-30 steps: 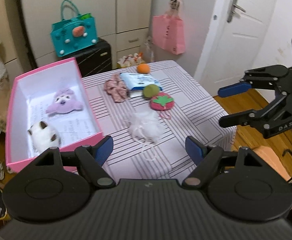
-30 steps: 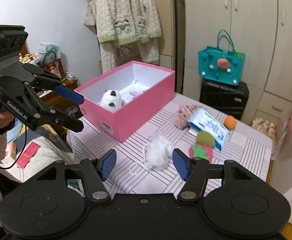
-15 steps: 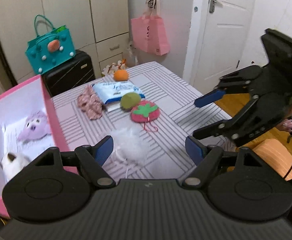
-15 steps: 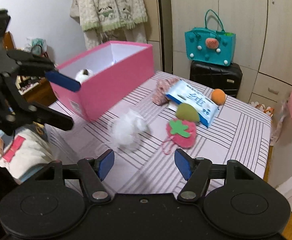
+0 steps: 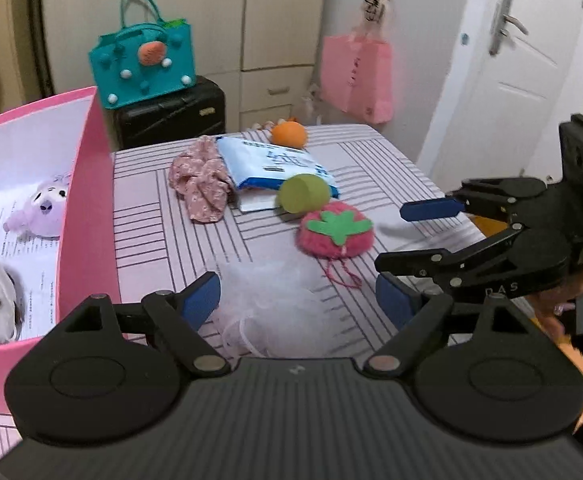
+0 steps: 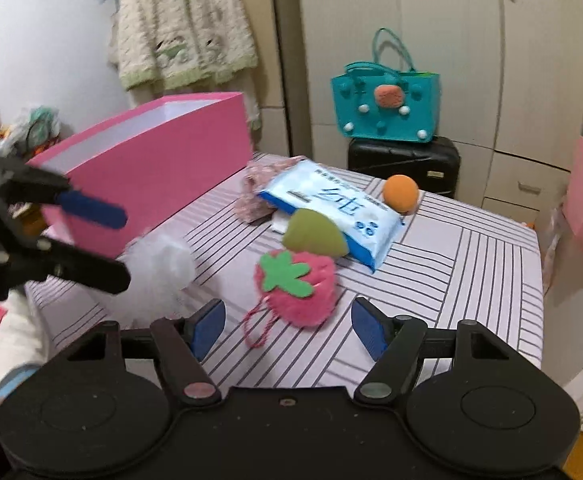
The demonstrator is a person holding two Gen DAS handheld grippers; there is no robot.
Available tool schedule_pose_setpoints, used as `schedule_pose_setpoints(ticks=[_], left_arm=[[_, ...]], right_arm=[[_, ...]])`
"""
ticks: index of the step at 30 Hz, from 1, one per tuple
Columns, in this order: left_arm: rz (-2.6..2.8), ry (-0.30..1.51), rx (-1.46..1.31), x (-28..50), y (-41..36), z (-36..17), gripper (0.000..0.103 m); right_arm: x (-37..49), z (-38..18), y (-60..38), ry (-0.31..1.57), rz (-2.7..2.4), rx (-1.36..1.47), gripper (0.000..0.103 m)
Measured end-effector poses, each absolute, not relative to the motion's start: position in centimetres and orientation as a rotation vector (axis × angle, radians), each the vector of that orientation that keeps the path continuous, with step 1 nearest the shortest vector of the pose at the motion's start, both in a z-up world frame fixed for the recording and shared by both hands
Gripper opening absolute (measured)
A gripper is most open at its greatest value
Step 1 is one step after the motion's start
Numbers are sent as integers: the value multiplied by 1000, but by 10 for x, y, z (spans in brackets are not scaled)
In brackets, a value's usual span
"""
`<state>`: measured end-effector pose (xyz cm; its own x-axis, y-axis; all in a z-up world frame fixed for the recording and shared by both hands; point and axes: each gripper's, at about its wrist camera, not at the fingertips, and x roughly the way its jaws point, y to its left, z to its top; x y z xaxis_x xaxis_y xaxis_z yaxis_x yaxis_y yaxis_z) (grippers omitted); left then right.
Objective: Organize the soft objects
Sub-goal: 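Grasp the white mesh bath pouf with the left tool while the right tool grasps the pink strawberry pouch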
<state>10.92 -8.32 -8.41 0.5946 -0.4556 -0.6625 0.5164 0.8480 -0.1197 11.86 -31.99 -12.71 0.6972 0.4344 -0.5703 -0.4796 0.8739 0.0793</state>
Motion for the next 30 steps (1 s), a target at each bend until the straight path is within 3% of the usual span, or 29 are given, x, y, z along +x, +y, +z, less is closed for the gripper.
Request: schedule_pose_setpoints(ticks=[27,30], left_arm=[[-419,625,213,107,-103,-146,85],[-432,645,178,110,-101,-147,83]], right_arm=[[158,-153,-291,632,467,-86,75],[159,-154,-288,621,445,-109,69]])
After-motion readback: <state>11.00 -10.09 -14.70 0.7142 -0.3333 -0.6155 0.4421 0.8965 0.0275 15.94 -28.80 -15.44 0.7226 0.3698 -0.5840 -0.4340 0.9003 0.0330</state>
